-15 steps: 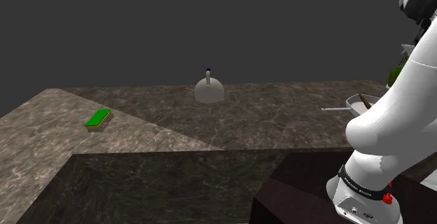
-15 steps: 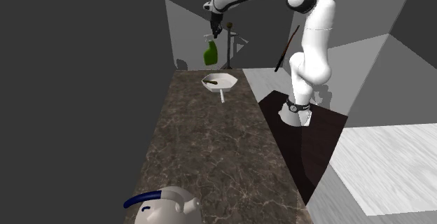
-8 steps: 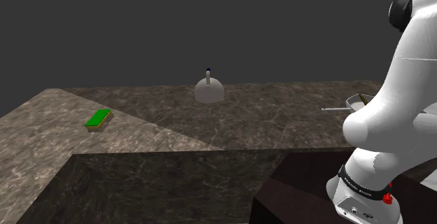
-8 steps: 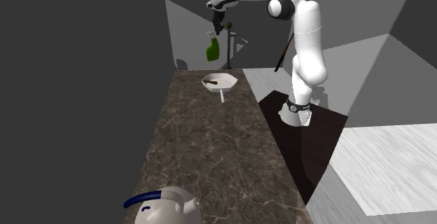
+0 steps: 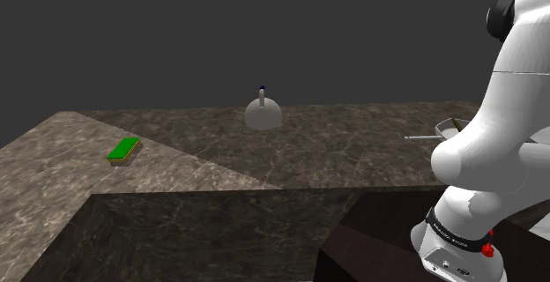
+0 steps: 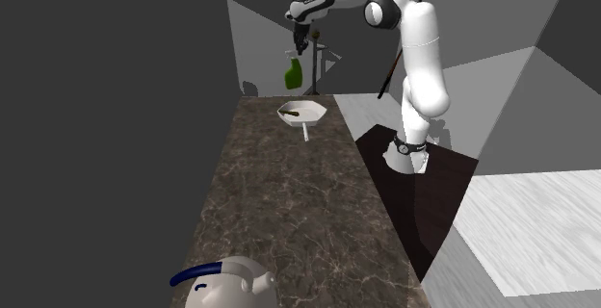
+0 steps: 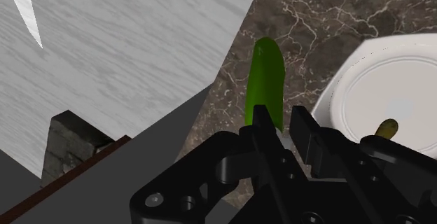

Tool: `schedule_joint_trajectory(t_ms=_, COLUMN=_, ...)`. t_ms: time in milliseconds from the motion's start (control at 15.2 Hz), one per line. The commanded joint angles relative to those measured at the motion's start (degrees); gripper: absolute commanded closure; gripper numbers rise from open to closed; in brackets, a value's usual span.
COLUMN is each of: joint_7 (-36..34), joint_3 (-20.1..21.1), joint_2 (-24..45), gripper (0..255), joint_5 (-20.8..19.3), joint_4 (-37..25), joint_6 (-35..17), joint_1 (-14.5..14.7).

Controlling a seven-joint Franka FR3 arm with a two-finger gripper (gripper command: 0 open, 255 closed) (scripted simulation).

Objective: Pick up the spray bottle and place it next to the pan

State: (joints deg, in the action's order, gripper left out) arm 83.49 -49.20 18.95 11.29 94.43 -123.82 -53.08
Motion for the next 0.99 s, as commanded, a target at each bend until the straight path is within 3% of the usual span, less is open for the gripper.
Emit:
schedule_joint_trajectory(t_ms=0, joint_7=0.1, joint_3=0.2, joint_2=0.3, gripper=255, joint_5=0.3, joint_4=1.2, joint_6=-1.4, joint_1=0.0)
schedule_joint_trajectory(t_ms=660, joint_7=1.4, joint_3=1.6, joint_2=2.6, gripper=255, joint_5=2.8, joint_4=6.5, joint_6=-8.4, joint_1=-0.7)
schedule_joint_trajectory(t_ms=924, joint_7=1.4, joint_3=1.6, joint_2=2.6, gripper=255, joint_5=2.8, joint_4=6.5, joint_6=-8.4, joint_1=-0.7)
